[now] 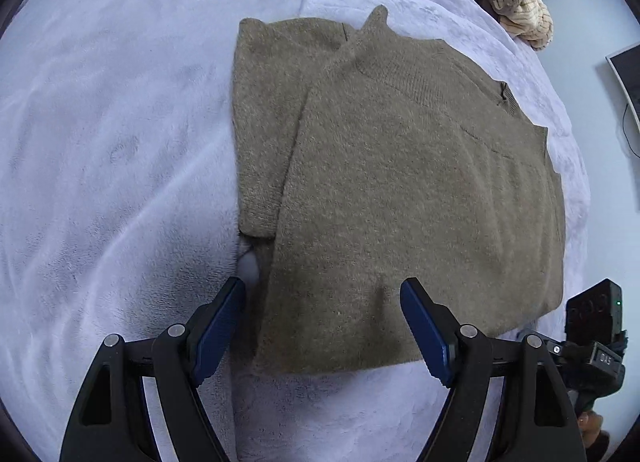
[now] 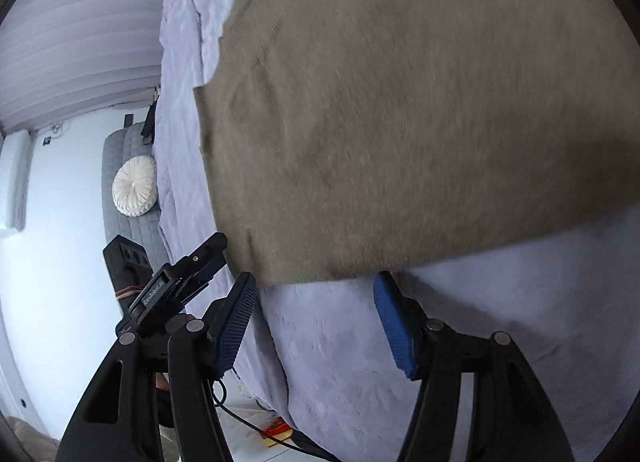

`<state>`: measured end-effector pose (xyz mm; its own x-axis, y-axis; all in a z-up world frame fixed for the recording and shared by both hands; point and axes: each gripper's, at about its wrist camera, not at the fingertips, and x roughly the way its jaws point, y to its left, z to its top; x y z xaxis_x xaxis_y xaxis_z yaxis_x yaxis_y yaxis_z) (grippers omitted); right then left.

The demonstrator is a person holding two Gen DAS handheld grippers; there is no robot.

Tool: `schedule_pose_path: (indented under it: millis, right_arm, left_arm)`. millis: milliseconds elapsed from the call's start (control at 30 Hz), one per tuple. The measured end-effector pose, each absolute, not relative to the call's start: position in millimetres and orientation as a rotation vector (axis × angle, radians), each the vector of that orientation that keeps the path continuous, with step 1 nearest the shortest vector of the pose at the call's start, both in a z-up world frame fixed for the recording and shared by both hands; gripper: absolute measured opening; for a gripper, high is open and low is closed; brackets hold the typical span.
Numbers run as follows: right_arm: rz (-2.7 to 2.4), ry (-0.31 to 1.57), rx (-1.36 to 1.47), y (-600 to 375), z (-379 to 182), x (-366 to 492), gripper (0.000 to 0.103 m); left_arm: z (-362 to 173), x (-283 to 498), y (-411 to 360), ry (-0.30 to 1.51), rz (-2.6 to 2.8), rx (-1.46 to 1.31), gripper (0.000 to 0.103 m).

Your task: Fold small clothes

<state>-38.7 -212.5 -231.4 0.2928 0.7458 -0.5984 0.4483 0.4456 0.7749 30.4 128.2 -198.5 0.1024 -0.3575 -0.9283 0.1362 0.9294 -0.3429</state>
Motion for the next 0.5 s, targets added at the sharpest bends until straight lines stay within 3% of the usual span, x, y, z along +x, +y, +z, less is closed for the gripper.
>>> schedule_pose_path:
  millis: [33,100,133,167,200,233,267,400,500]
  right_arm:
    - [0.256,1.323,1.210,-209.7,-236.5,-40.5,0.065]
    - [0.197,1.276,1.276,-208.5,-244.6,-34.9,0.065]
    - [0.180,1.253,1.305,-209.2,-246.9,-32.2,0.065]
    - [0.166,1.235,1.328,-210.9,-247.4,-28.6,0.065]
    - [0.160,1.227,1.329,-212.4,-246.2,-24.6,0.054]
    - [0.157,1.234,1.310,-213.6,-243.7,-19.6,0.023]
    - [0.156,1.249,1.264,-213.6,-237.7,-13.1,0.014]
    - [0.182,1.267,1.038,-205.4,-206.2,-6.6,0.014]
    - [0.112,1.347,0.946,-197.1,-219.1,-14.9,0.013]
  left_arm:
    - [-201.6,29.0,128.5,1.429,-0.389,-0.209,0.077]
    - [-208.5,32.1,129.4,1.459,-0.397,-0.211,0.047]
    - [-212.7,32.4,130.0,1.476,-0.390,-0.189,0.039]
    - [-214.8,34.6,129.9,1.482,-0.396,-0.183,0.021]
    - [-214.9,34.6,132.5,1.487,-0.409,-0.189,0.011]
    - [-211.3,33.9,136.2,1.483,-0.428,-0.206,0.011]
    - [-206.3,32.8,139.2,1.473,-0.447,-0.213,0.010]
    - [-194.1,20.0,148.4,1.438,-0.466,-0.156,0.009]
    - [-220.5,9.1,152.6,1.506,-0.442,-0.130,0.009]
